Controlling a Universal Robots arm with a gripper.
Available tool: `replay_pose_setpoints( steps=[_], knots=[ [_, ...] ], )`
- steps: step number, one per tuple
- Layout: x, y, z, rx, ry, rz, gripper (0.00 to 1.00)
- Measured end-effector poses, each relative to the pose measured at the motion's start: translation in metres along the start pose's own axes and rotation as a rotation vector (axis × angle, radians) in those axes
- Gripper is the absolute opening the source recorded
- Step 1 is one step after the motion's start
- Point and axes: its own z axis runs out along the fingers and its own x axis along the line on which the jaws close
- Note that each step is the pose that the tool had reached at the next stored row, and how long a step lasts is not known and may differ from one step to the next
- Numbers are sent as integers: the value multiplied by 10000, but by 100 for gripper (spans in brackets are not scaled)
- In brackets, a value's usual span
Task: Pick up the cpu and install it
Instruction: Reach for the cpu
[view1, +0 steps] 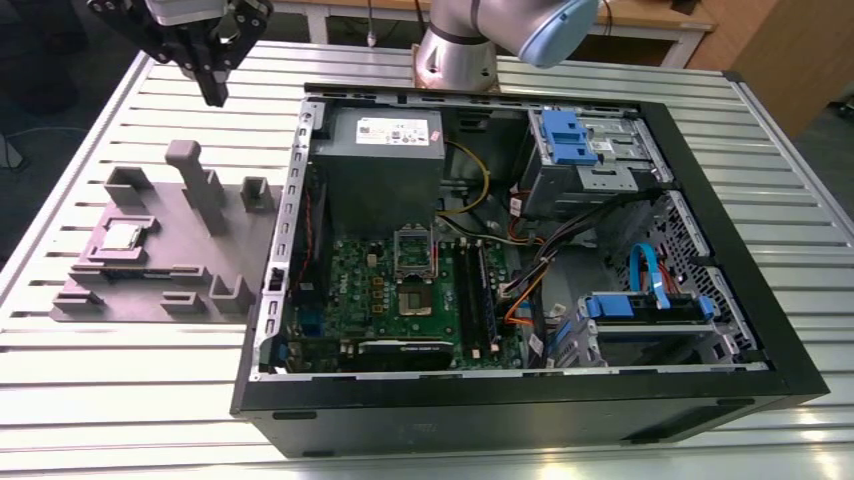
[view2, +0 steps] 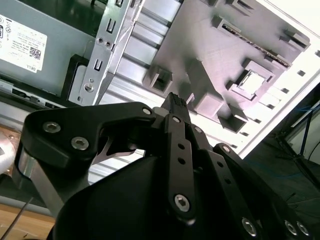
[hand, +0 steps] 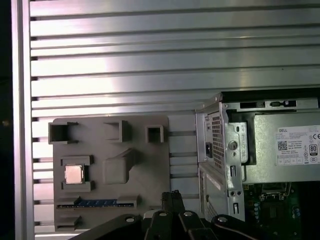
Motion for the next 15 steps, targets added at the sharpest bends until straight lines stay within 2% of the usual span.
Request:
replay_pose_setpoints(
  steps=[4, 9, 15],
  knots=[
    [22, -1, 4, 4, 20, -401, 10],
    [114, -7, 10, 3, 19, -410, 10],
    [262, -15, 19, 4, 21, -409, 10]
  ],
)
